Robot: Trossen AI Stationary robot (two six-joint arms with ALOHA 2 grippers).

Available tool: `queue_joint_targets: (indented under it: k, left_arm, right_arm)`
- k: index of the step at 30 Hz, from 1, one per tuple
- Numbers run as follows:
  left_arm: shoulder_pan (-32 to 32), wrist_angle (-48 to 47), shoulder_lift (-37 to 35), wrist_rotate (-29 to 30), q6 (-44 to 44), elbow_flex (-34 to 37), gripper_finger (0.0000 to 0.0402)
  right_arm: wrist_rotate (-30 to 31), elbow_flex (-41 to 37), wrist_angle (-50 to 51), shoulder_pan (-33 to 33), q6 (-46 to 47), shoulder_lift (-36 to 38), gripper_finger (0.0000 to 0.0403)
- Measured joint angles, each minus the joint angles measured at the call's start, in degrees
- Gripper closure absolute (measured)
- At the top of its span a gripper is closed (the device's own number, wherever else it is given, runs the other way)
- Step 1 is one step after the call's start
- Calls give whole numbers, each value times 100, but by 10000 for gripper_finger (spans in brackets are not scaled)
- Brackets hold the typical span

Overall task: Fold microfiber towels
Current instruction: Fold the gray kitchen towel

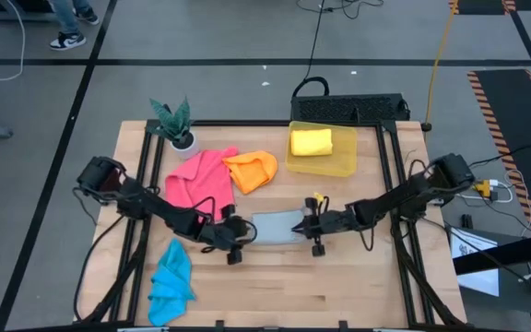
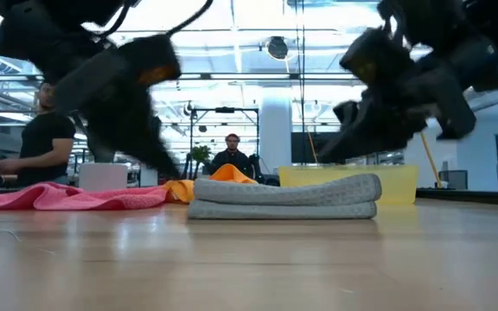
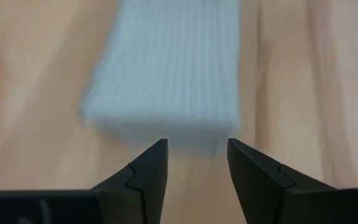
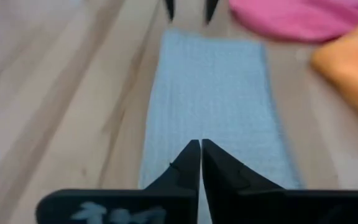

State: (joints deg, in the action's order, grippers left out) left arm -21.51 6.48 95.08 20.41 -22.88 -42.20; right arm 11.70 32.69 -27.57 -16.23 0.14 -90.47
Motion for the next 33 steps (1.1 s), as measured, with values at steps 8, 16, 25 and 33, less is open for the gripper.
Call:
queue_joint_targets:
  k: [8, 16, 25, 33]
  left_arm:
    - [449, 2709, 800, -1202, 1043, -13, 234]
    - [738, 2220, 1396, -1460, 369, -29, 234]
    - [428, 1798, 868, -1609, 431, 7, 234]
    - [85, 873, 74, -813, 425, -11, 234]
  right_arm:
    - [-295, 0, -559, 59, 138, -855, 399]
    - [-301, 2, -173, 42, 68, -485, 399]
    - [-297, 0, -221, 37, 119, 190, 399]
    - [-299, 70, -1182, 37, 227, -436, 398]
